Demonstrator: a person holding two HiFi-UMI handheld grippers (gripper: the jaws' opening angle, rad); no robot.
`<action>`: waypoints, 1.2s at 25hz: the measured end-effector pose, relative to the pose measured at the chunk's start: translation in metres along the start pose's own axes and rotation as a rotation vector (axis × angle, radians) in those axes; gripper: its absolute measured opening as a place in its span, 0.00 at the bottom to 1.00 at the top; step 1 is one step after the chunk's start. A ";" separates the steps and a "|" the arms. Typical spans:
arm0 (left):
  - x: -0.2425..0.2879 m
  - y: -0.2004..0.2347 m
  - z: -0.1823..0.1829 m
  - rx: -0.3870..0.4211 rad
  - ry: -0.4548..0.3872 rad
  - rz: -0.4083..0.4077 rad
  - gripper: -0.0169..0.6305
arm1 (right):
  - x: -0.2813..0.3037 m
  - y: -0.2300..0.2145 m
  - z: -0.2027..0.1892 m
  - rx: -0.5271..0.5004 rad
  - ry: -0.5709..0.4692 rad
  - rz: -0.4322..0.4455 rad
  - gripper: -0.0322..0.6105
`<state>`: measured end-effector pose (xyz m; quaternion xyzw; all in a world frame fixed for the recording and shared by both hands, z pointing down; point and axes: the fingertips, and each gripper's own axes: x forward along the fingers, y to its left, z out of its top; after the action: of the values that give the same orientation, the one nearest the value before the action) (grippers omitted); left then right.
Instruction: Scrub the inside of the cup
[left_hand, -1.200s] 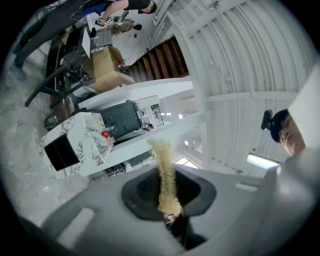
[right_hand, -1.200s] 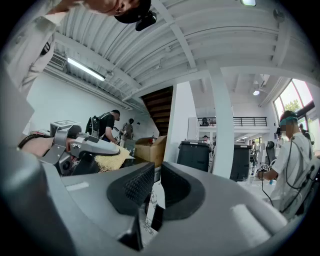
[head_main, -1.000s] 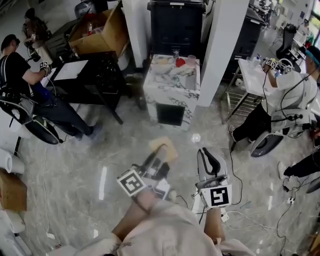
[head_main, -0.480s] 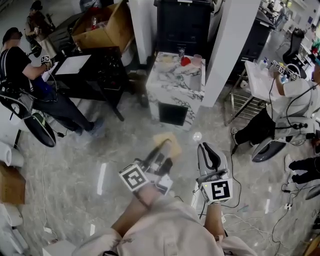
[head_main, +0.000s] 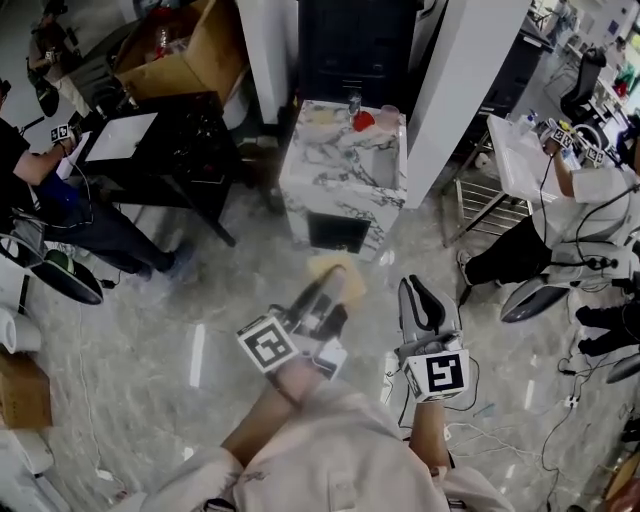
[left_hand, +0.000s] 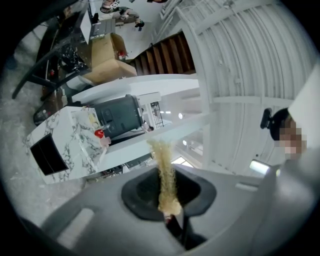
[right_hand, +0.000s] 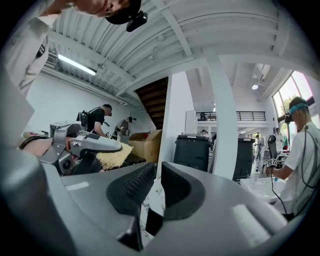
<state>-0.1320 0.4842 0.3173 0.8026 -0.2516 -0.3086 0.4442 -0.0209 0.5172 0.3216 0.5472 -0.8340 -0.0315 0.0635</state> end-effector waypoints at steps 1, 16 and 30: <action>0.007 0.007 0.008 0.003 0.006 0.001 0.06 | 0.011 -0.004 0.001 0.001 0.001 -0.007 0.11; 0.079 0.079 0.100 -0.050 0.073 -0.040 0.06 | 0.144 -0.021 0.000 0.014 0.038 -0.072 0.11; 0.145 0.135 0.120 -0.084 0.095 -0.028 0.06 | 0.208 -0.070 -0.020 0.021 0.077 -0.089 0.11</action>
<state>-0.1368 0.2548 0.3457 0.8005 -0.2057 -0.2866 0.4845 -0.0361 0.2985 0.3480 0.5852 -0.8061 -0.0044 0.0880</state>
